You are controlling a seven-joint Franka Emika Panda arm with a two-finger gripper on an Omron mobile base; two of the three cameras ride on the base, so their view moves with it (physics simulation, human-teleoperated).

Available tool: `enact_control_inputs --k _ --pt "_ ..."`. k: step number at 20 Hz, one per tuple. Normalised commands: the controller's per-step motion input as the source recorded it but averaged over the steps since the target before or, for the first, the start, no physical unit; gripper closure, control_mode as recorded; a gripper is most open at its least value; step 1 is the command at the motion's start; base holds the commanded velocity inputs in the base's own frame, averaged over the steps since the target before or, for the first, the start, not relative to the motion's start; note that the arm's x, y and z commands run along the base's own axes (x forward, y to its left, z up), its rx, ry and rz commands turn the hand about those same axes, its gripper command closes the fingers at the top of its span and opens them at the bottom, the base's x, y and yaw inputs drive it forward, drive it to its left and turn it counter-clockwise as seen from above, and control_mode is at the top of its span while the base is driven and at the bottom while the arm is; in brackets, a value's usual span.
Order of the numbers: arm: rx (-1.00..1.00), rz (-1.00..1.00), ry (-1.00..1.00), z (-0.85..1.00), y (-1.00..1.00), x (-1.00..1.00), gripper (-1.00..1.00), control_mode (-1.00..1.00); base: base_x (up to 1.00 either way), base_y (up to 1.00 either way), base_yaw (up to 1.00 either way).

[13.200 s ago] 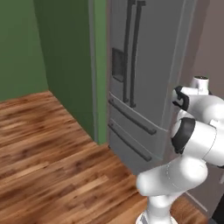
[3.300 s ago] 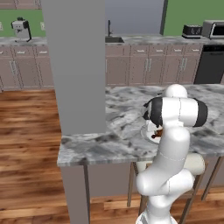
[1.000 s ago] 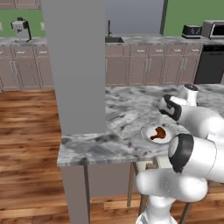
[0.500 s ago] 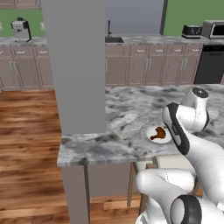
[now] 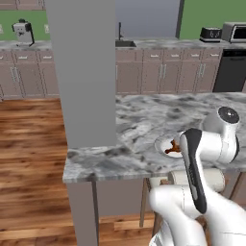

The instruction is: Take the chicken drumsticks from the pan and place one on each plate on the dining counter.

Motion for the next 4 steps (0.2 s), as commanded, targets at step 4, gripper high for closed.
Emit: enact_control_inputs --k 4 --pt "0.0 -0.01 -0.04 0.25 0.21 -0.67 -1.0 -1.0 0.0 0.0 0.0"
